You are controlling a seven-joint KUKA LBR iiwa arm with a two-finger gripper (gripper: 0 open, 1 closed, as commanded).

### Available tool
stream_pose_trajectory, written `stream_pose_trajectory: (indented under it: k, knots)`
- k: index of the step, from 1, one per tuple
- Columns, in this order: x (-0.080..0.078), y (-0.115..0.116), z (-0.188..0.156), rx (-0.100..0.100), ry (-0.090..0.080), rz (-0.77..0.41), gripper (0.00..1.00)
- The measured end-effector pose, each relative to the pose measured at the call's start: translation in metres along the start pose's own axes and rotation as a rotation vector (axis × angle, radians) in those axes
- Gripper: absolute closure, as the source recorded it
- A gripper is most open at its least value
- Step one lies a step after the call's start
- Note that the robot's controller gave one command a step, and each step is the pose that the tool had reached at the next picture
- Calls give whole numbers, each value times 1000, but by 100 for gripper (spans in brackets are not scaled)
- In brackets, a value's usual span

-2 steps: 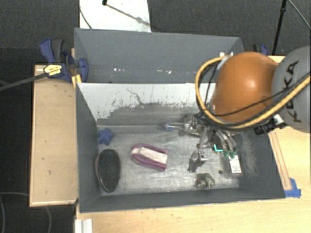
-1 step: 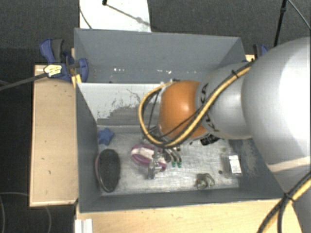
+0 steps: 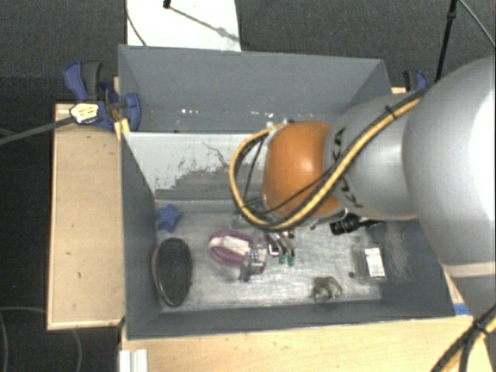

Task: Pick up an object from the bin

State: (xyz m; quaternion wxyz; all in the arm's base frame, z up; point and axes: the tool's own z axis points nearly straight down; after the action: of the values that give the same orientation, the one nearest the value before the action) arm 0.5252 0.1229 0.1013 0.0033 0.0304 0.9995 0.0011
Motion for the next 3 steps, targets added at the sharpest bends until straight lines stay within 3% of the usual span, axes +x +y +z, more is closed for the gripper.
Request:
stream_pose_trajectory:
  k: [1,2,3]
  knots:
    - [0,-16,-3,2,5,85,0]
    - [9,-3,30,1,-1,64,0]
    - [7,-3,29,0,-1,65,0]
